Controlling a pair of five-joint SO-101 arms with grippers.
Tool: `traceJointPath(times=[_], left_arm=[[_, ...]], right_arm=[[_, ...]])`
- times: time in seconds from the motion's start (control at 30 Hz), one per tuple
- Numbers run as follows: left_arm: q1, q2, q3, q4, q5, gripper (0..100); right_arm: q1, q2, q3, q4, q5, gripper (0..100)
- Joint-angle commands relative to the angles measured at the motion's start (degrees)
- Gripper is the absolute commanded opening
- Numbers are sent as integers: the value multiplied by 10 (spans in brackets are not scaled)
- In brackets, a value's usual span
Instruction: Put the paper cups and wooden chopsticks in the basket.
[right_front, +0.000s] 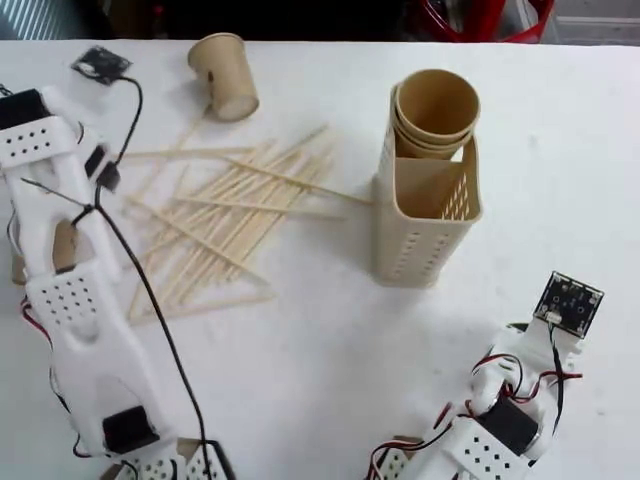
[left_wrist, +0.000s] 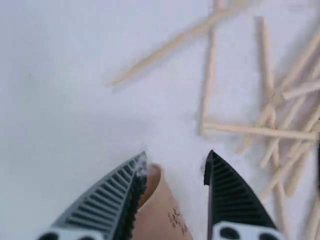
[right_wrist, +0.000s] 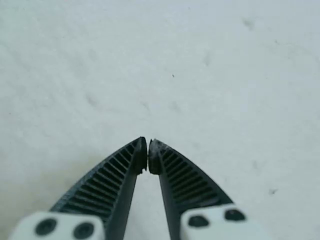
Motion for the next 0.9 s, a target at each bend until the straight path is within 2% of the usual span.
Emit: traceJointPath(times=[0.0,0.27,0.47,0.87], left_arm=[[4,3,-103,33,-51,199],[-17,3,-35,33,-132,171],[-43,4,-33,33,-169,172],[-71,11,-4,33,-200,172]], right_arm=[[4,4,4,-6,7,21],[4,4,4,-6,7,21],[4,4,4,-6,7,21],[4,4,4,-6,7,21]])
